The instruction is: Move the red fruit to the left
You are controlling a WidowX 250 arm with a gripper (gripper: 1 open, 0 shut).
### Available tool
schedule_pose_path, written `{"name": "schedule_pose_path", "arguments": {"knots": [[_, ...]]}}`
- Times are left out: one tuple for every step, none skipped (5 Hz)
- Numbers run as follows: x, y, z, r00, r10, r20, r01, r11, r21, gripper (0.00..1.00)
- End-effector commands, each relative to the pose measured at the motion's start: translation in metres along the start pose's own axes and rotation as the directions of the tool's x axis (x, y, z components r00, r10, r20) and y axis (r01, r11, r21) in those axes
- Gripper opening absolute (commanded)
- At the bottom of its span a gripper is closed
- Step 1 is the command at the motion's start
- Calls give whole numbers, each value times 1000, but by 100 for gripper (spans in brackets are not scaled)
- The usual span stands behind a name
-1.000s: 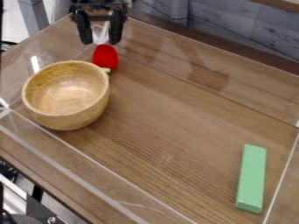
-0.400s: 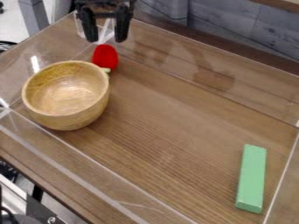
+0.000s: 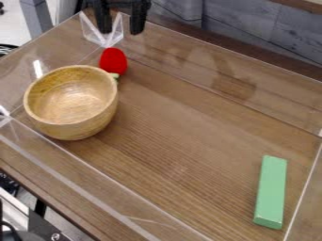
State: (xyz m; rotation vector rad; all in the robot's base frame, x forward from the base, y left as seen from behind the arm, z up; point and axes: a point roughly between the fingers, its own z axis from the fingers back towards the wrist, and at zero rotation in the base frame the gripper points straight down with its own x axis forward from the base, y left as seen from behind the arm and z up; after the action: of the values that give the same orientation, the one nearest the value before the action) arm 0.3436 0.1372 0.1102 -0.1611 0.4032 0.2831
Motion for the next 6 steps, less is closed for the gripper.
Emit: {"name": "schedule_pose_path", "arguments": {"knots": [[11,5,12,998,-17,54,16,1000,26,100],[23,16,4,999,-2,45,1,1000,27,100],[16,5,-5,999,17,36,-18,1000,24,100],[1,-13,-5,999,15,31,-14,1000,-16,100],[-16,-28,-2,999,-32,24,33,999,-21,100],[-33,-41,1,997,-75,19,75,997,-28,100]]}}
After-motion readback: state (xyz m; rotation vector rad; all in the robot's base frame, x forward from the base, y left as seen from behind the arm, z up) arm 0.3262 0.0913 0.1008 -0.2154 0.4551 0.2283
